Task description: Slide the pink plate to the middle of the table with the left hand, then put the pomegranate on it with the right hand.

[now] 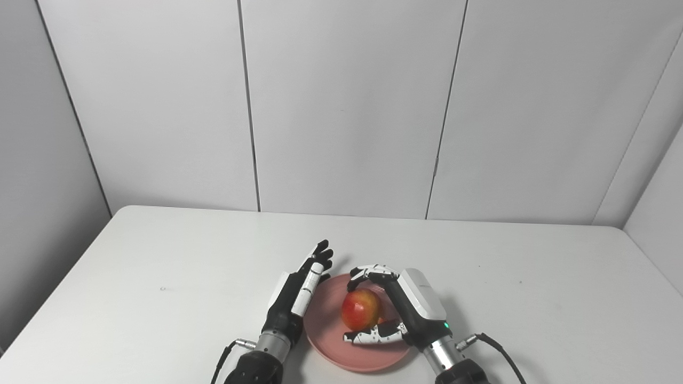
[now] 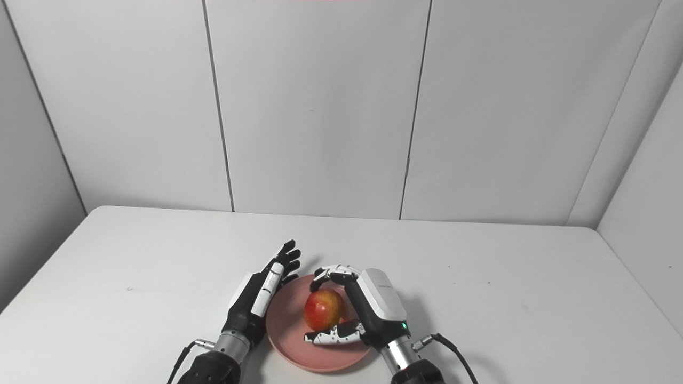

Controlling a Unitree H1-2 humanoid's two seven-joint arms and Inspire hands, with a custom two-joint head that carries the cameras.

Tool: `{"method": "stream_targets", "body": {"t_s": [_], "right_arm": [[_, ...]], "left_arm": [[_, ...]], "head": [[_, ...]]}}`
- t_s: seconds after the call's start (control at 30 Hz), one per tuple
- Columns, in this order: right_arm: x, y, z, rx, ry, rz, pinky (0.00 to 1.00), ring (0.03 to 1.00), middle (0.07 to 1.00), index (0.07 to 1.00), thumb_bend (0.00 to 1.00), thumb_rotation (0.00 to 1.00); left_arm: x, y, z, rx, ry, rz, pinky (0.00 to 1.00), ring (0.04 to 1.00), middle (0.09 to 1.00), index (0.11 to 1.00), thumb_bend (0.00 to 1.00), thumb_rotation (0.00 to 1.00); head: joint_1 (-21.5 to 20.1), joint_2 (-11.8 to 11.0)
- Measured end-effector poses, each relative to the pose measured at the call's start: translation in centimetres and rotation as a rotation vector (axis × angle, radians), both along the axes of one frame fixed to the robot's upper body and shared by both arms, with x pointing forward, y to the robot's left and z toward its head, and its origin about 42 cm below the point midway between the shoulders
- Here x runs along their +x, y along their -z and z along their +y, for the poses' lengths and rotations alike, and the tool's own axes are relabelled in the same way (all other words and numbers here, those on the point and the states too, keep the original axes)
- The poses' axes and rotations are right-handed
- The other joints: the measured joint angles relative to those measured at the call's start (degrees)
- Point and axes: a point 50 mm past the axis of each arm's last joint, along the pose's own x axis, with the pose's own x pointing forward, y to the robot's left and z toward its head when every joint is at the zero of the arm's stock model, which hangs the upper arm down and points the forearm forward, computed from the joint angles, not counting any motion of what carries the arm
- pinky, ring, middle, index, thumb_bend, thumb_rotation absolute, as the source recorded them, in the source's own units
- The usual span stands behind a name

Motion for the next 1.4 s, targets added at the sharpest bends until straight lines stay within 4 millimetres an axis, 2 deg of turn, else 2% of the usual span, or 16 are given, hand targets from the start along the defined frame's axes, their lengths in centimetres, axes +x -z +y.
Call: {"method": "stream_targets", "body": {"t_s": [0.03, 0.07, 0.1, 0.27, 0.3, 0.37, 0.53, 0.63, 0.7, 0.77, 0.9, 1.13, 1.23, 1.4], "right_arm": [[0.0, 0.0, -0.1, -0.003, -0.002, -0.001, 0.87, 0.889, 0.885, 0.499, 0.50, 0.18], [0.0, 0.0, -0.1, -0.005, -0.004, -0.002, 0.90, 0.907, 0.900, 0.616, 0.58, 0.41], [0.0, -0.1, -0.1, -0.007, -0.006, -0.004, 0.93, 0.924, 0.914, 0.681, 0.63, 0.54], [-0.1, 0.2, -0.7, -0.028, -0.017, 0.004, 0.97, 0.935, 0.926, 0.761, 0.65, 0.59], [-0.1, 0.2, -0.8, -0.024, -0.017, 0.005, 0.97, 0.939, 0.936, 0.815, 0.64, 0.62], [-0.1, 0.0, -0.9, -0.004, -0.016, 0.008, 0.96, 0.936, 0.946, 0.890, 0.64, 0.66], [-1.0, -1.0, -1.4, 0.102, -0.005, 0.005, 0.90, 0.939, 0.962, 0.975, 0.62, 0.68], [-1.4, -1.0, -1.9, 0.146, 0.000, 0.007, 0.85, 0.931, 0.975, 0.997, 0.64, 0.74], [-1.7, -0.8, -2.4, 0.182, 0.007, 0.012, 0.86, 0.937, 0.980, 1.000, 0.64, 0.76], [-1.9, -0.7, -3.0, 0.219, 0.021, 0.029, 0.87, 0.948, 0.996, 1.000, 0.67, 0.81], [-2.2, -1.0, -4.6, 0.329, 0.063, 0.048, 0.93, 0.957, 0.998, 1.000, 0.66, 0.84], [-1.7, -1.1, -7.0, 0.444, 0.139, 0.077, 0.95, 0.945, 0.996, 1.000, 0.62, 0.93], [-1.5, -0.9, -7.4, 0.466, 0.162, 0.095, 0.95, 0.945, 0.992, 1.000, 0.62, 0.96], [-1.5, -0.6, -7.4, 0.480, 0.184, 0.139, 0.97, 0.958, 0.984, 1.000, 0.60, 1.00]], "left_arm": [[0.0, 0.0, 0.0, 0.000, 0.000, 0.000, 0.92, 0.948, 0.960, 0.944, 0.56, 1.00], [0.0, 0.0, 0.0, 0.000, 0.000, 0.000, 0.92, 0.947, 0.959, 0.945, 0.55, 1.00], [0.0, 0.0, 0.0, 0.000, 0.001, 0.000, 0.92, 0.945, 0.958, 0.945, 0.55, 1.00], [0.0, 0.0, 0.2, -0.028, -0.007, 0.005, 0.92, 0.945, 0.963, 0.957, 0.56, 1.00], [0.0, 0.0, 0.2, -0.030, -0.009, 0.006, 0.92, 0.949, 0.967, 0.955, 0.56, 1.00], [0.0, 0.0, 0.2, -0.029, -0.008, 0.006, 0.92, 0.953, 0.966, 0.949, 0.55, 1.00], [0.0, 0.0, 0.2, -0.030, -0.009, 0.006, 0.91, 0.947, 0.956, 0.941, 0.54, 1.00], [0.0, 0.0, 0.3, -0.031, -0.011, 0.006, 0.91, 0.947, 0.951, 0.940, 0.54, 1.00], [0.0, -0.1, 0.3, -0.032, -0.012, 0.005, 0.91, 0.948, 0.950, 0.940, 0.54, 1.00], [0.0, -0.1, 0.4, -0.034, -0.015, 0.004, 0.91, 0.947, 0.949, 0.942, 0.55, 1.00], [-0.1, -0.1, 0.5, -0.051, -0.012, 0.007, 0.92, 0.950, 0.952, 0.945, 0.54, 1.00], [-0.3, -0.2, 1.0, -0.046, -0.006, -0.002, 0.92, 0.957, 0.960, 0.954, 0.53, 1.00], [-0.5, -0.2, 1.4, -0.042, -0.006, -0.005, 0.92, 0.956, 0.961, 0.958, 0.53, 1.00], [-1.1, -0.2, 2.6, -0.023, -0.071, -0.010, 0.86, 0.904, 0.913, 0.905, 0.53, 1.00]], "head": [[0.00, 0.00], [-0.09, 0.00], [0.00, 0.00], [-0.09, 0.00], [-0.09, 0.00], [-0.09, 0.00], [-0.09, 0.09], [-0.09, 0.35], [0.00, 0.53], [0.00, 0.62], [0.09, 0.97], [0.09, 1.41], [0.18, 1.58], [0.18, 1.76]]}}
